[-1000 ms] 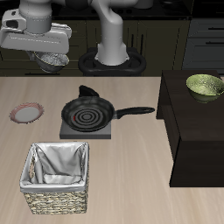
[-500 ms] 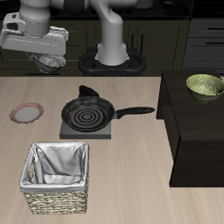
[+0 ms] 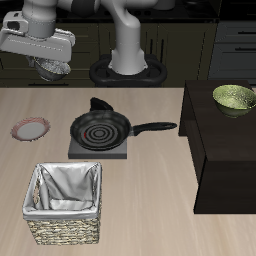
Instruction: Place the black bowl on the plate
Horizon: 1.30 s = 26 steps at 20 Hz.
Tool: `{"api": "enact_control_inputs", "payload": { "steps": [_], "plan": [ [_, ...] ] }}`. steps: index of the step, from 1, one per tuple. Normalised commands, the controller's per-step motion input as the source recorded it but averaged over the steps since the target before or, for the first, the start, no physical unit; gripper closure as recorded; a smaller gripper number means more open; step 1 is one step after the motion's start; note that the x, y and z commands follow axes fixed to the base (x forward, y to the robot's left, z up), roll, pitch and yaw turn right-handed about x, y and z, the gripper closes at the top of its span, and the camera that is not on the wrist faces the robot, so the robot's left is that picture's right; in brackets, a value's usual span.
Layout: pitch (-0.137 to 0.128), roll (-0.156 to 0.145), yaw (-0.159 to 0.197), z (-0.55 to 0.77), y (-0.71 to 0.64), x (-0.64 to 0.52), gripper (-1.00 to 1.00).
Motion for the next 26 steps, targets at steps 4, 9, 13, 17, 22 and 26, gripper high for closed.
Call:
{"api": "enact_control_inputs", "payload": {
  "steps": [4, 9, 13, 17, 22, 26],
  "plan": [
    [-0.02, -0.076, -0.027, -0.04, -0.2, 0.01, 1.0],
    [0.03, -0.055, -0.028, -0.27, -0.13, 0.06, 1.0],
    [0.031, -0.016, 0.0, -0.26, -0.04, 0.03, 1.0],
    [0.043, -0.03, -0.018, -0.23, -0.11, 0.03, 1.0],
    [0.037, -0.024, 0.001, -0.16, -0.13, 0.01, 1.0],
    [0.039, -0.005, 0.014, -0.2, -0.04, 0.06, 1.0]
  ]
}}
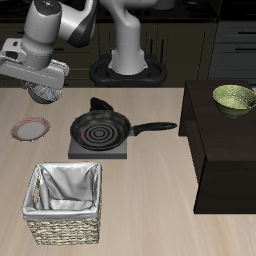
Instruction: Place the black bowl on the plate
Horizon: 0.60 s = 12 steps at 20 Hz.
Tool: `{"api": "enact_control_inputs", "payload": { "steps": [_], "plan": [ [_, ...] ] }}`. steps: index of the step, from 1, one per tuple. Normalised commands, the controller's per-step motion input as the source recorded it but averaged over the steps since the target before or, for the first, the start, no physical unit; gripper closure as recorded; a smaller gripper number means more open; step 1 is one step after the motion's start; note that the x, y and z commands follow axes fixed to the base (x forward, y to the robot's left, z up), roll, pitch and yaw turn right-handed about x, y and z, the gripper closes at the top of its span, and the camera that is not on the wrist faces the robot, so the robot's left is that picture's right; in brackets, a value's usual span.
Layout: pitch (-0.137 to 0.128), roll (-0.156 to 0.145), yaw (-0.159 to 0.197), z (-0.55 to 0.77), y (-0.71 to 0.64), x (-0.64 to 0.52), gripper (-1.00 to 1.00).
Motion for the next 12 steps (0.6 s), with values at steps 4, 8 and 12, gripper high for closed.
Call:
{"api": "enact_control_inputs", "payload": {
  "steps": [4, 8, 12],
  "plan": [
    [-0.014, -0.013, 0.029, -0.16, 0.0, -0.01, 1.0],
    [0.032, -0.007, 0.023, -0.27, -0.03, 0.1, 1.0],
    [0.071, -0.015, -0.012, -0.28, -0.07, 0.14, 1.0]
  ]
}}
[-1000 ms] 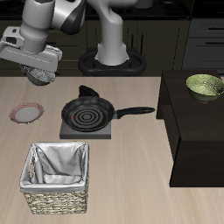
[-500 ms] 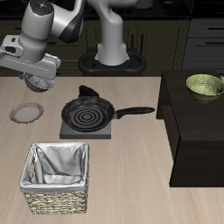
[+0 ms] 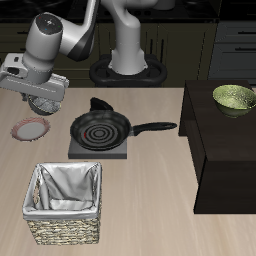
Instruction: Place the black bowl on the plate
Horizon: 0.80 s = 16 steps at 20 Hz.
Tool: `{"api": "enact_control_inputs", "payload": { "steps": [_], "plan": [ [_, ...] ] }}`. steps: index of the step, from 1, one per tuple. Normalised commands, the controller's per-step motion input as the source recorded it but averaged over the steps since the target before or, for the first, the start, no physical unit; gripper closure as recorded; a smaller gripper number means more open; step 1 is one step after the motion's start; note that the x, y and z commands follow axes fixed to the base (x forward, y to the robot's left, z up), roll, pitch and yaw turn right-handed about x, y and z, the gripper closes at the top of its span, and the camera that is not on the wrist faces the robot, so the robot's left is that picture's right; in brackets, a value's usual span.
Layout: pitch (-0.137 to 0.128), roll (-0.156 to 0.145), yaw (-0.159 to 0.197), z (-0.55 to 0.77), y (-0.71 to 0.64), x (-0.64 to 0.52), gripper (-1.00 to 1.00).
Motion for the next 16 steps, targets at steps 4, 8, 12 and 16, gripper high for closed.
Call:
{"api": "enact_control_inputs", "payload": {
  "steps": [4, 8, 12, 16],
  "plan": [
    [0.056, -0.007, -0.002, -0.17, -0.03, 0.02, 1.0],
    [0.036, -0.017, 0.018, -0.18, -0.08, 0.03, 1.0],
    [0.033, -0.016, 0.009, -0.18, -0.04, 0.01, 1.0],
    [0.081, -0.002, 0.009, -0.36, 0.0, 0.02, 1.0]
  ]
}}
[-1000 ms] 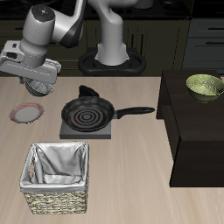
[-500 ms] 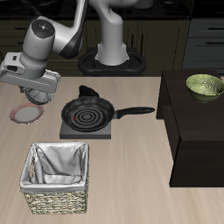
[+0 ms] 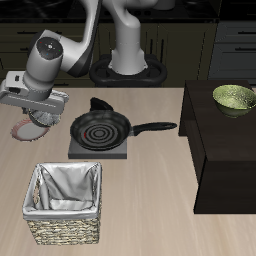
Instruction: Place the black bowl on the plate
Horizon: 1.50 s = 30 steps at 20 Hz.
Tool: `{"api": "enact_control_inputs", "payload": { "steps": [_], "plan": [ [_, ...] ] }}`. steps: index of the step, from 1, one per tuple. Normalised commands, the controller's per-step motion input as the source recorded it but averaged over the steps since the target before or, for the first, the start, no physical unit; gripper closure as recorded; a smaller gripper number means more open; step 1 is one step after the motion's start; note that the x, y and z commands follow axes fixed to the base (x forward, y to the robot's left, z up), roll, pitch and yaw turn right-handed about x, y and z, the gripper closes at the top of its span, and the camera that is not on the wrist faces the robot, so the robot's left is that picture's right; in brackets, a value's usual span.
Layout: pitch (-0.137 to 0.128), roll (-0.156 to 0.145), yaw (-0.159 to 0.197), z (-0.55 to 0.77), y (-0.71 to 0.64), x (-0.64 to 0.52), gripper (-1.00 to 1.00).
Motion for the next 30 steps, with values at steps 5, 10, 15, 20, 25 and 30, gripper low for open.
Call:
{"api": "enact_control_inputs", "payload": {
  "steps": [5, 10, 15, 20, 25, 30],
  "plan": [
    [0.055, -0.01, 0.01, -0.21, -0.06, -0.04, 1.0],
    [0.02, -0.032, 0.002, -0.05, -0.12, -0.08, 1.0],
    [0.063, -0.079, -0.023, -0.09, -0.17, 0.0, -1.0],
    [0.024, 0.014, -0.028, -0.02, 0.04, -0.01, -1.0],
    [-0.003, 0.026, -0.001, 0.04, 0.08, -0.06, -1.0],
    [-0.021, 0.007, -0.017, 0.13, 0.03, -0.04, -1.0]
  ]
}}
